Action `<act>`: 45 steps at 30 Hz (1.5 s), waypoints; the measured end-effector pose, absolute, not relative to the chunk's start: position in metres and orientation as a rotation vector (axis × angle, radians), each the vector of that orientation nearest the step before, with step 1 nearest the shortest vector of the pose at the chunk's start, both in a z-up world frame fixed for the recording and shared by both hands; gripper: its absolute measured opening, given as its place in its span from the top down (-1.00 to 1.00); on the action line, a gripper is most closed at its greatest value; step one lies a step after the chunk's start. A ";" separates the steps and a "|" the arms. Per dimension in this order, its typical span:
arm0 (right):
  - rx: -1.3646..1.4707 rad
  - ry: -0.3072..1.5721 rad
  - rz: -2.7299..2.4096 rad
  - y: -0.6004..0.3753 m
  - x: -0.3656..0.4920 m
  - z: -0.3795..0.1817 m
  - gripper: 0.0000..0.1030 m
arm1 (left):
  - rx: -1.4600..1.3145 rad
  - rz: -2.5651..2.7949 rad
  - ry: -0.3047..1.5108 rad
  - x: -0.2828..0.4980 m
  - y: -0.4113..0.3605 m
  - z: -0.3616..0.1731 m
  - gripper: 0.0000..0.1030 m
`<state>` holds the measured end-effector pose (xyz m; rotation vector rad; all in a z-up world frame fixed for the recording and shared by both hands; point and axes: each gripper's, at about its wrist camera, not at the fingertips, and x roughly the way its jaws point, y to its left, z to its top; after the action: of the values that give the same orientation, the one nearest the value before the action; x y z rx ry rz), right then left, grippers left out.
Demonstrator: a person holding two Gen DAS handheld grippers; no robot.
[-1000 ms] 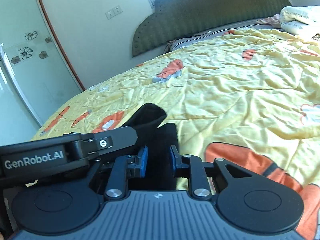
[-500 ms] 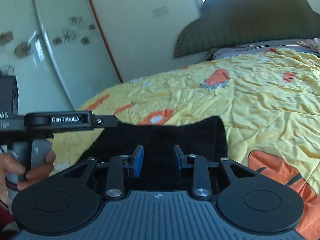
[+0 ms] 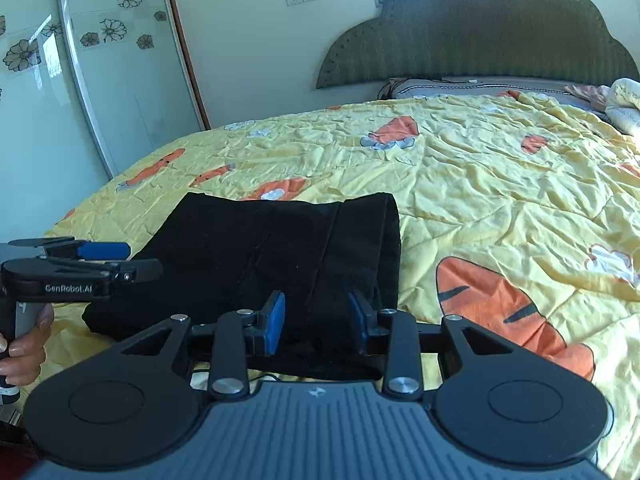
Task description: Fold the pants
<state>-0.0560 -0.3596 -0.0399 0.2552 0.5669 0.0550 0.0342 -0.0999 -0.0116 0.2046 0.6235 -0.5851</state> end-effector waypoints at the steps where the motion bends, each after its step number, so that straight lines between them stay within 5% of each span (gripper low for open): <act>1: 0.282 0.566 0.053 -0.363 -0.057 -0.042 0.34 | 0.219 -0.594 0.634 0.032 -0.101 -0.017 -0.44; 12: 0.403 0.565 0.062 -0.374 -0.056 -0.054 0.28 | 0.201 -0.595 0.631 0.030 -0.105 -0.023 -0.44; 16: 0.346 0.592 0.025 -0.373 -0.052 -0.061 0.77 | 0.204 -0.597 0.622 0.026 -0.109 -0.022 -0.43; 21: 0.298 0.624 0.036 -0.374 -0.057 -0.061 0.80 | 0.245 -0.631 0.619 0.023 -0.115 -0.028 -0.46; 24: 0.355 0.557 0.003 -0.383 -0.060 -0.051 0.75 | 0.234 -0.640 0.573 0.023 -0.107 -0.016 -0.45; 25: 0.365 0.530 -0.016 -0.387 -0.060 -0.047 0.60 | 0.216 -0.633 0.554 0.026 -0.101 -0.011 -0.51; 28: 0.438 0.542 0.023 -0.408 -0.040 -0.051 -0.32 | 0.159 -0.566 0.548 0.050 -0.080 0.000 -0.67; 35: 0.645 0.652 0.253 -0.430 -0.001 -0.083 -0.32 | -0.200 -0.617 0.968 0.143 -0.019 -0.025 -0.63; 42: 0.858 0.640 0.438 -0.463 0.027 -0.103 -0.30 | -0.337 -0.803 1.006 0.159 -0.027 -0.034 -0.67; 44: 0.841 0.648 0.446 -0.458 0.037 -0.101 -0.28 | -0.335 -0.794 0.963 0.155 -0.036 -0.036 -0.55; 45: 0.818 0.654 0.434 -0.454 0.041 -0.100 -0.19 | -0.321 -0.781 0.953 0.154 -0.039 -0.036 -0.23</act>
<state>0.0412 -0.4537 -0.1000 0.8181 0.6537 0.4344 0.1536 -0.0392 -0.0356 -0.3213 0.9530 -0.7815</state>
